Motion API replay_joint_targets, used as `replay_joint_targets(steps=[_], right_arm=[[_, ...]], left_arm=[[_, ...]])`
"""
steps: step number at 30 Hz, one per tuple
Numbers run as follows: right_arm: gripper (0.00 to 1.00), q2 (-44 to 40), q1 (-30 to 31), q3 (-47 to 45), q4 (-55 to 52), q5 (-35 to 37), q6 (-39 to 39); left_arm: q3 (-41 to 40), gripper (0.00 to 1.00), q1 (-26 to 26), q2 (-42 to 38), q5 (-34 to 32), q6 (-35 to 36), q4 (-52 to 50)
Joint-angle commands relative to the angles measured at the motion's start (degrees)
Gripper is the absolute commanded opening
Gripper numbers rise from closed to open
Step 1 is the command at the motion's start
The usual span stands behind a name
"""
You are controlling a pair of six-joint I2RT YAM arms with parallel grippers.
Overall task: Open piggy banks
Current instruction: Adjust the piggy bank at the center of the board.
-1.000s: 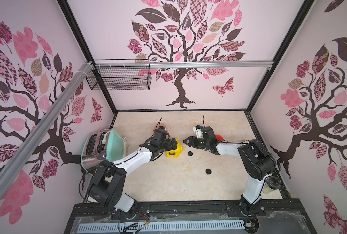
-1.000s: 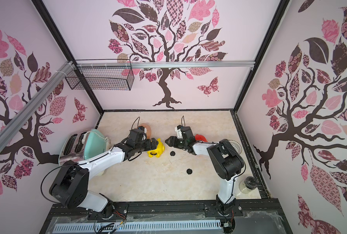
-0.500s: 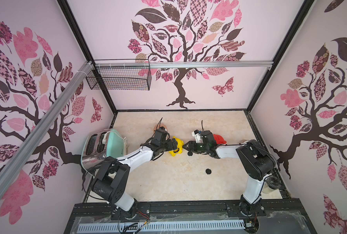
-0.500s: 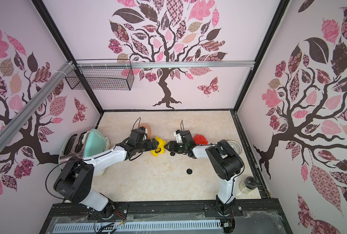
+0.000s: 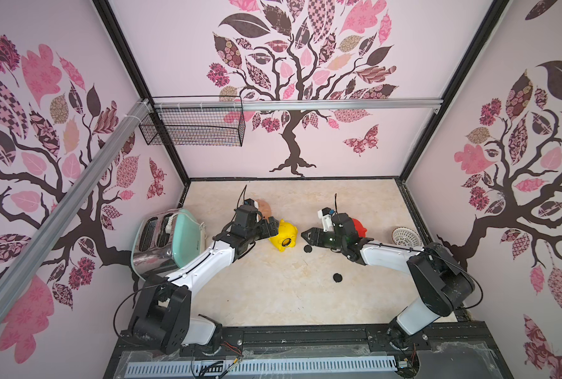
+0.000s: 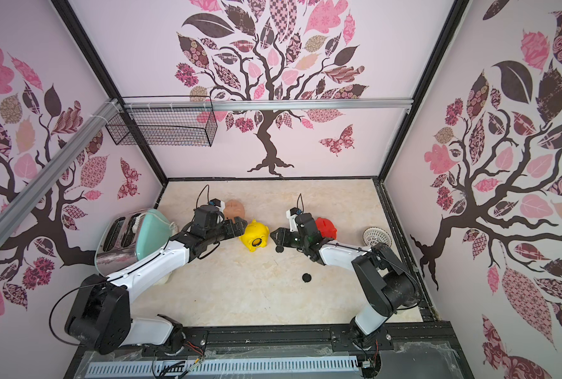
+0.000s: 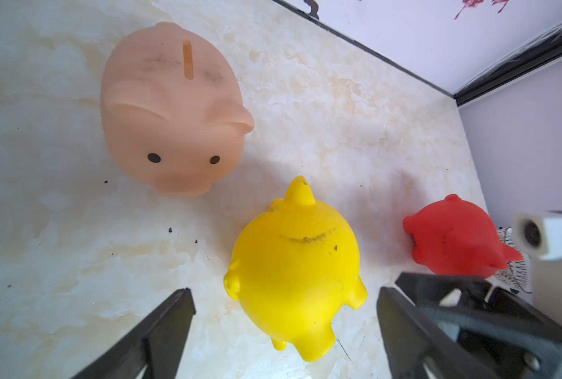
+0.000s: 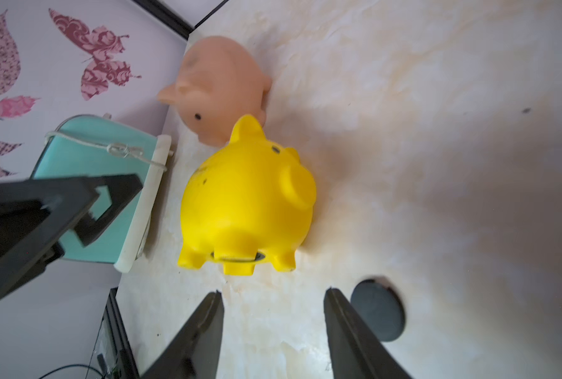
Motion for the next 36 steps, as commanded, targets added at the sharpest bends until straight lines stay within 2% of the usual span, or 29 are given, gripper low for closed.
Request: replay_joint_targets(steps=[1, 8, 13, 18, 23, 25, 28, 31, 36], right_arm=[[0.54, 6.8, -1.1, 10.0, -4.6, 2.6, -2.7], [0.46, 19.4, -1.1, 22.7, -9.4, 0.3, -2.8], [0.44, 22.5, 0.0, 25.6, -12.0, -2.8, -5.3], [0.44, 21.8, 1.2, 24.6, -13.2, -4.2, -6.5], [0.44, 18.3, 1.4, 19.0, -12.6, -3.2, -6.0], [0.44, 16.3, 1.6, 16.5, -12.1, -3.1, -5.8], [0.44, 14.0, 2.0, 13.8, -10.7, -4.5, -5.8], [0.44, 12.4, 2.9, 12.3, -10.3, -5.5, -5.6], [0.41, 8.4, 2.9, 8.8, -10.7, 2.7, -5.7]], left_arm=[[-2.2, 0.86, -1.5, -0.3, 0.3, -0.9, 0.4], [-2.3, 0.80, -4.4, 2.9, 1.7, -1.6, 1.9], [-1.8, 0.80, -4.4, 5.6, 2.0, -1.6, 2.7], [-0.6, 0.79, -4.3, 7.8, 1.5, -1.4, 2.8], [1.2, 0.80, -3.5, 9.4, 1.0, -1.2, 2.1], [1.7, 0.84, -2.8, 9.5, 1.0, -1.2, 1.6], [1.8, 0.98, -2.2, 8.5, -0.2, -1.3, 0.1], [1.1, 0.98, -1.7, 7.1, -0.5, -1.9, -0.5], [-0.4, 0.98, -1.6, 3.3, -4.5, -4.1, -4.9]])
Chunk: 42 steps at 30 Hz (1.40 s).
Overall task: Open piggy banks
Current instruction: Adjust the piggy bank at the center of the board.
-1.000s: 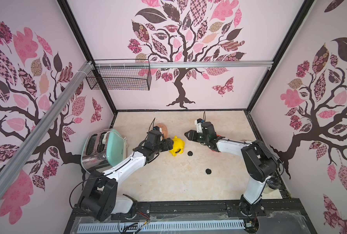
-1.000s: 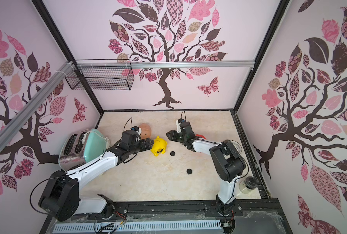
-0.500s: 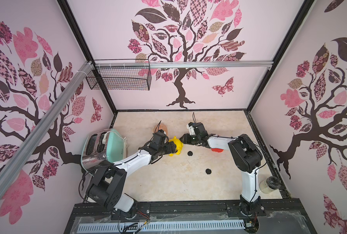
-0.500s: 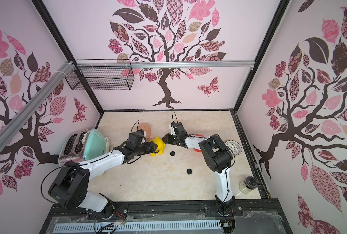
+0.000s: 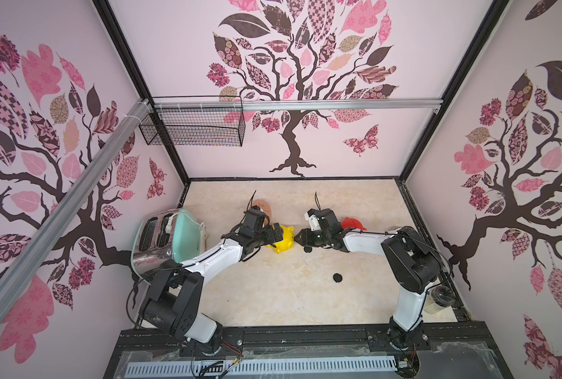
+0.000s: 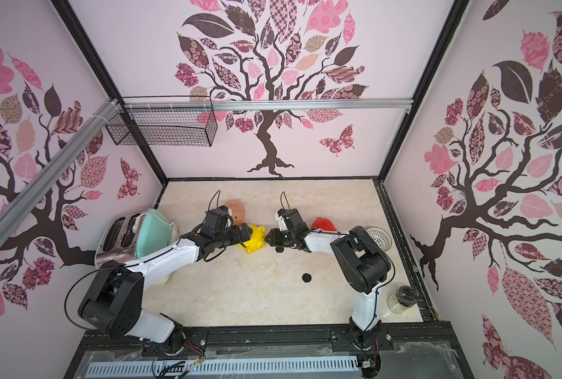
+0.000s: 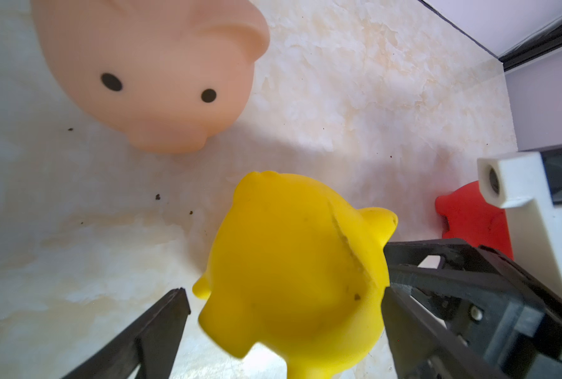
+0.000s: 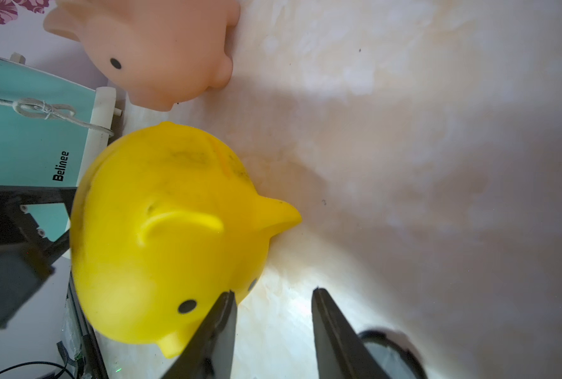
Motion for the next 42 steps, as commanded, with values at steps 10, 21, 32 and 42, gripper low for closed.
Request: replay_joint_targets(steps=[10, 21, 32, 42], right_arm=[[0.41, 2.0, -1.1, 3.1, 1.6, 1.5, 1.1], [0.40, 1.5, -1.1, 0.3, 6.5, -2.3, 2.6], [0.64, -7.9, -3.0, -11.1, 21.3, 1.0, 13.2], [0.81, 0.6, -2.8, -9.7, 32.4, -8.0, 12.4]], left_arm=[[-2.0, 0.97, 0.2, -3.5, 4.9, 0.9, 4.2], [1.8, 0.92, 0.5, 6.4, 9.1, 0.6, 8.4], [-1.6, 0.78, 1.2, 6.2, 7.6, -1.5, 10.2], [-5.0, 0.67, 4.1, 4.8, 10.4, -3.7, 12.8]])
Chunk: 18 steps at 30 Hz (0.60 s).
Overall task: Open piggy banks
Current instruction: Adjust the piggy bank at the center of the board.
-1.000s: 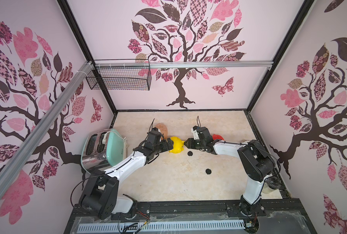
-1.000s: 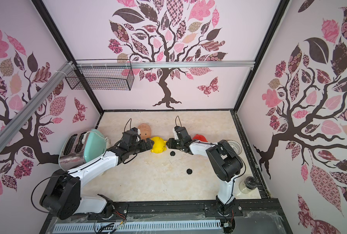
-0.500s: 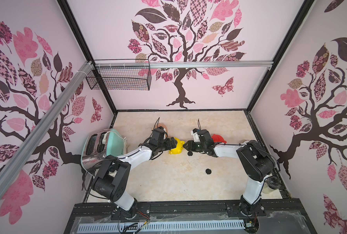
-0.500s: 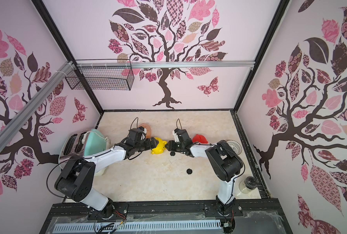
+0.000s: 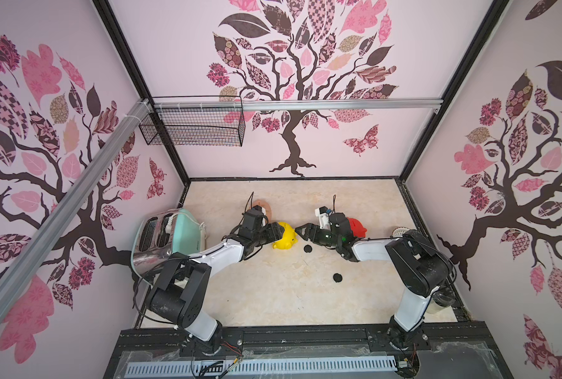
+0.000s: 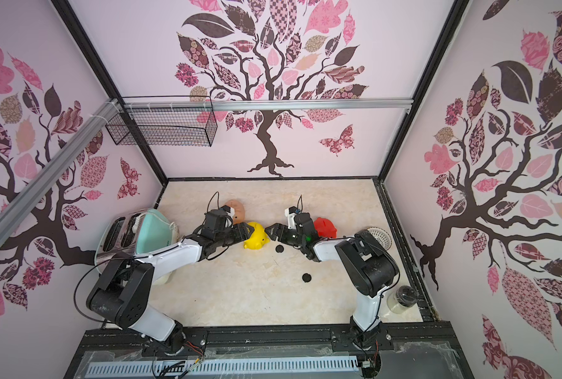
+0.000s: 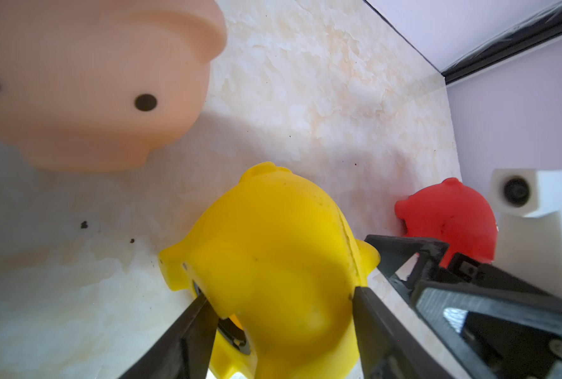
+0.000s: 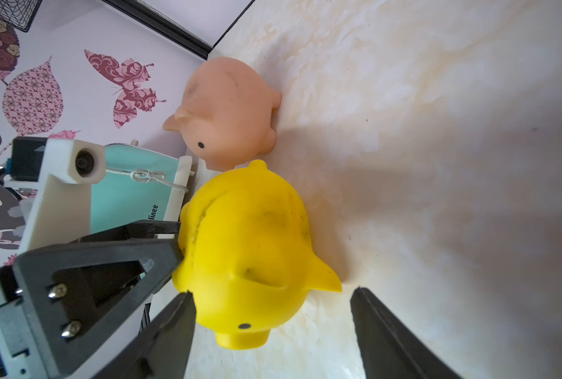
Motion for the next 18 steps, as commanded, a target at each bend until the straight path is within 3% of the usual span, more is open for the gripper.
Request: replay_joint_targets(steps=[1, 8, 18], right_arm=[[0.81, 2.4, 0.2, 1.4, 5.6, -4.6, 0.1], [0.66, 5.8, 1.9, 3.4, 8.8, -6.7, 2.9], [0.54, 5.9, 3.6, 4.7, 10.9, -8.5, 4.1]], left_arm=[[-2.4, 0.66, 1.7, -0.1, 1.5, -1.1, -0.2], [-5.2, 0.58, 2.3, 0.1, 3.3, -3.5, 2.7], [-10.6, 0.51, 4.3, -0.2, 3.1, -6.7, 5.7]])
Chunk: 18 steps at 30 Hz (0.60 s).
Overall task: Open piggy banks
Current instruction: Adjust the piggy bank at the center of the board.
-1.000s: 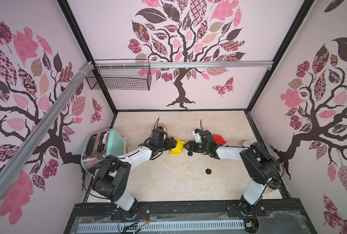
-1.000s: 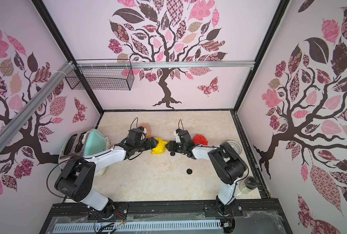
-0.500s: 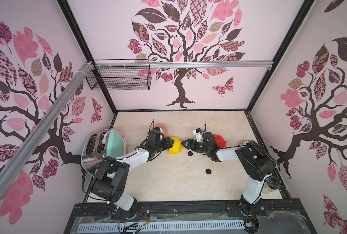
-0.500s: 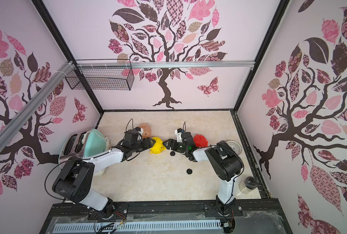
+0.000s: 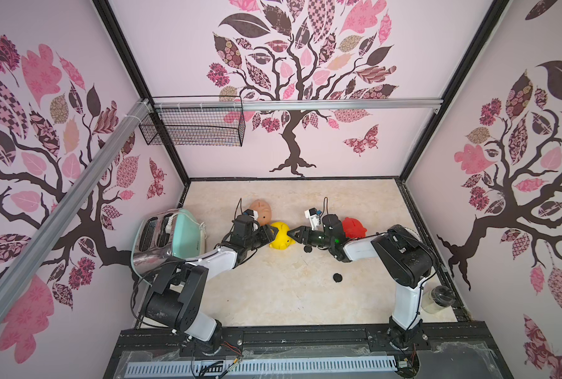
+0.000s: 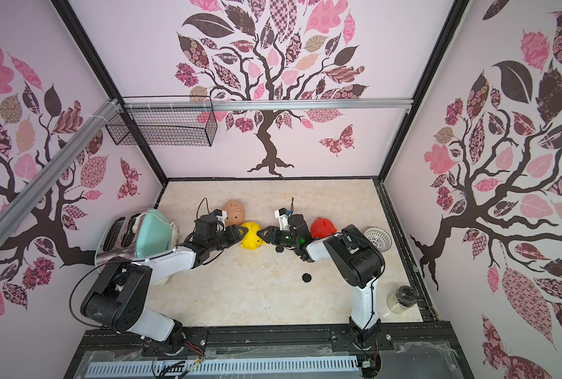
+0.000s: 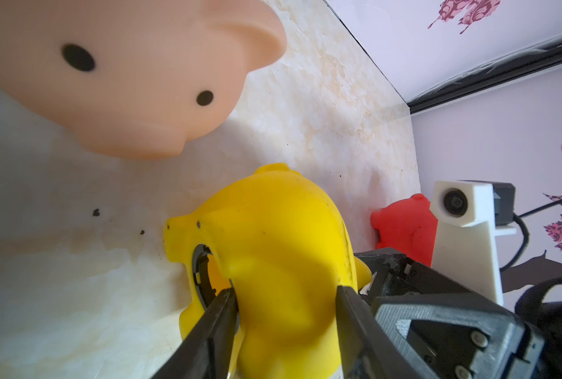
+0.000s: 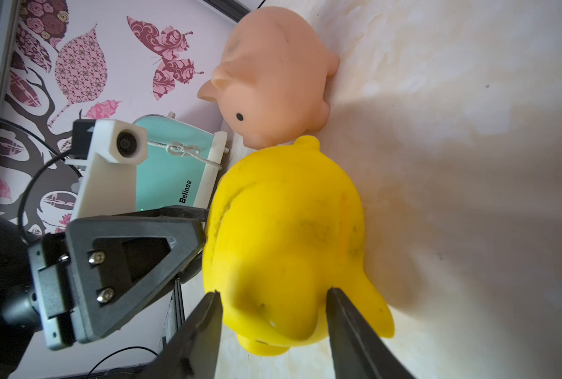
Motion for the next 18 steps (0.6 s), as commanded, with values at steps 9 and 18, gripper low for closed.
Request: replay_joint_targets(steps=[9, 18], right_arm=[[0.52, -1.2, 2.6, 2.8, 2.7, -1.5, 1.8], [0.52, -0.3, 5.7, 8.0, -0.9, -0.8, 0.8]], left_arm=[[-8.2, 0.48, 4.5, 3.6, 2.1, -4.1, 3.0], [-10.8, 0.48, 6.7, 1.8, 0.4, -3.3, 0.7]])
